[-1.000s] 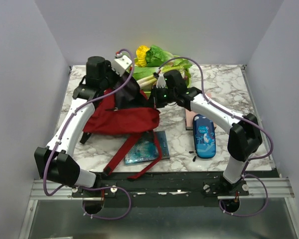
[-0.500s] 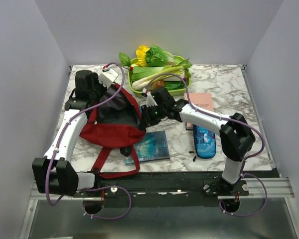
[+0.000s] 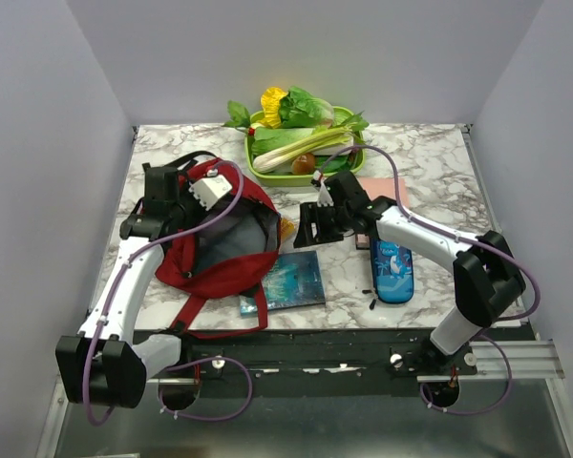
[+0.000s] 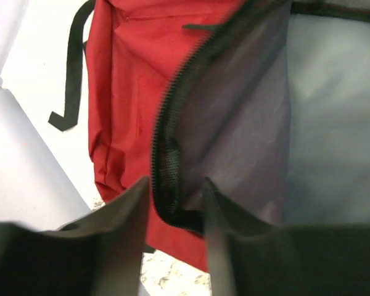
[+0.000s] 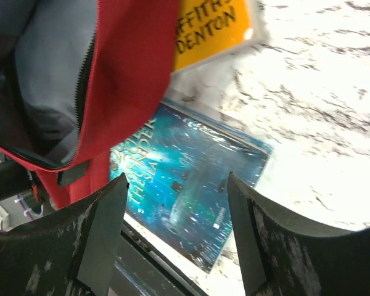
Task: Pack the student bag
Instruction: Adjust the book at the center of the board.
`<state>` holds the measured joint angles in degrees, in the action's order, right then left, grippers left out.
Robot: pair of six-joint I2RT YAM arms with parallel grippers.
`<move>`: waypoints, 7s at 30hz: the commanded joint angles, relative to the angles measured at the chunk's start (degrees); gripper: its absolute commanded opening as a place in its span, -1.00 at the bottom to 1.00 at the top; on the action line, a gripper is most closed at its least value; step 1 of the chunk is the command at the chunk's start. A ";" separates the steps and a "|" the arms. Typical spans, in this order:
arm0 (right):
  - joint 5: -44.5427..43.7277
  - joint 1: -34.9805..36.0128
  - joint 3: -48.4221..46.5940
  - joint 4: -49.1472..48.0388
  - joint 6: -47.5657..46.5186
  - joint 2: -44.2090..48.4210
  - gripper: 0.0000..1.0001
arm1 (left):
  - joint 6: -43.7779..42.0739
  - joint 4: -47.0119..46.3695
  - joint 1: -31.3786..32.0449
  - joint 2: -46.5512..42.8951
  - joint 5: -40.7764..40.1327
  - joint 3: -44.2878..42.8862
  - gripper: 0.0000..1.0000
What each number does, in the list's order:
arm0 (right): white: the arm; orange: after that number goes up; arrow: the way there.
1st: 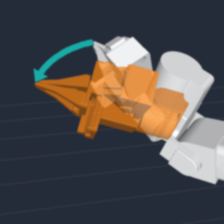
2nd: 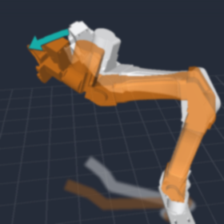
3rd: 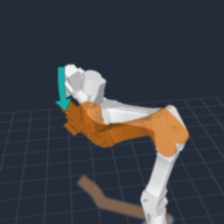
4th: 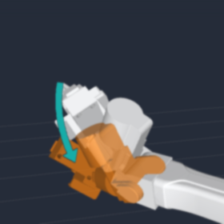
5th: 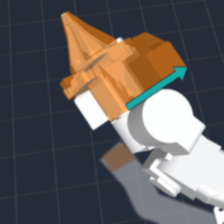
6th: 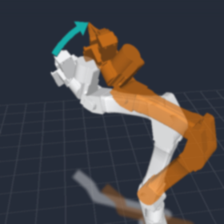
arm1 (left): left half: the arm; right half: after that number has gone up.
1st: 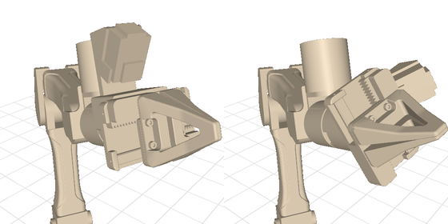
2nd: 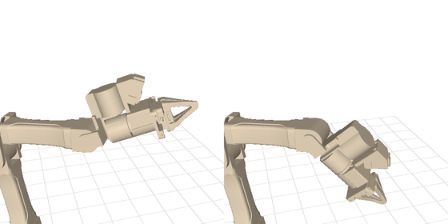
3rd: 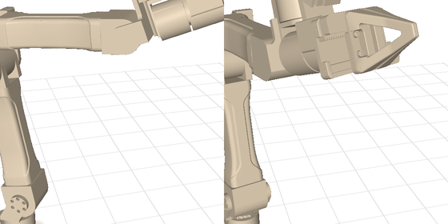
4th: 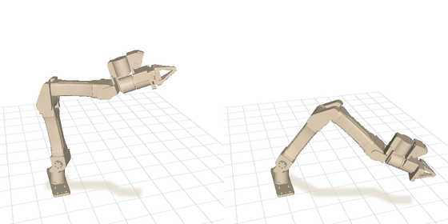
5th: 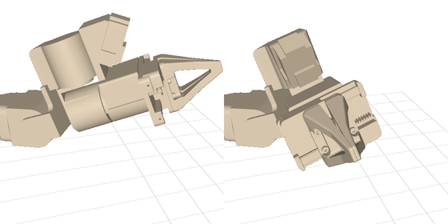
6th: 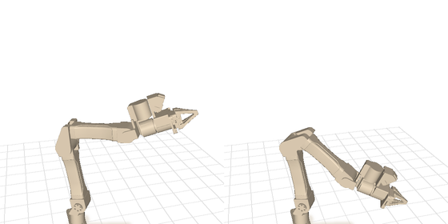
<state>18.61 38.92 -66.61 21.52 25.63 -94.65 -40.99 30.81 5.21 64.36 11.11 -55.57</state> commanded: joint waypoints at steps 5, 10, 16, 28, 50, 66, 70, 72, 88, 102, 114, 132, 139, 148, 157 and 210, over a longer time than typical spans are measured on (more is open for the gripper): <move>-3.14 -2.53 3.51 -0.86 -2.95 0.44 0.47 | -0.58 6.71 -0.64 -1.96 11.45 -9.71 0.28; -3.14 -2.88 1.57 -1.30 -4.09 -2.81 0.47 | 2.14 14.87 3.04 1.99 29.64 -22.73 0.76; -4.20 -3.76 3.24 -3.76 -4.27 -4.05 0.46 | 4.16 10.17 19.73 1.12 36.35 -14.58 0.97; -3.06 -4.11 3.68 -12.72 -4.97 -8.44 0.37 | 2.59 -1.97 35.92 9.20 31.44 3.71 0.97; 9.51 -3.23 17.02 -18.62 -5.42 -3.36 -0.01 | -7.61 -12.17 42.51 11.14 9.11 19.97 0.97; 0.58 -1.65 20.31 1.07 -10.60 14.67 -0.20 | -6.04 -17.45 44.80 18.17 12.18 11.10 0.97; -2.17 -1.65 14.78 0.02 -11.74 9.50 0.10 | -4.80 -15.43 44.71 15.29 11.30 11.09 0.97; -2.00 -1.83 12.48 -2.44 -11.56 5.73 0.24 | -4.01 -14.11 44.62 13.78 10.16 12.15 0.97; 4.14 -4.73 15.18 -11.50 -10.69 -1.68 0.24 | -1.45 -15.25 44.09 8.59 8.13 16.99 0.97; 6.79 -4.73 18.71 -13.26 -8.23 -2.82 0.21 | -16.57 -17.62 50.33 12.55 7.96 18.65 0.97; 9.86 -4.90 21.78 -15.28 -6.56 -2.82 0.12 | -16.49 -37.11 55.87 16.32 -4.68 25.42 0.97; 19.88 -4.38 28.38 -16.77 -3.83 4.04 -0.02 | -17.54 -44.96 50.60 9.48 -15.34 14.00 0.97; 19.36 -3.14 26.80 -15.54 -3.92 2.72 0.10 | -18.86 -46.36 46.91 8.68 -13.49 10.23 0.97; 19.53 -3.14 25.83 -15.98 -2.25 2.37 0.29 | -17.63 -50.05 46.99 11.40 -12.08 6.80 0.97; 10.59 -3.14 23.90 -11.16 -3.13 4.56 0.31 | -12.90 -43.66 45.59 12.90 -11.56 2.40 0.97; 5.14 -10.09 20.20 -23.72 -4.71 -2.39 -0.31 | 8.92 -2.34 23.97 20.99 20.44 3.80 0.77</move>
<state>28.73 28.12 -50.06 -5.41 20.21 -100.95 -29.36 22.11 33.56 86.08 32.93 -50.68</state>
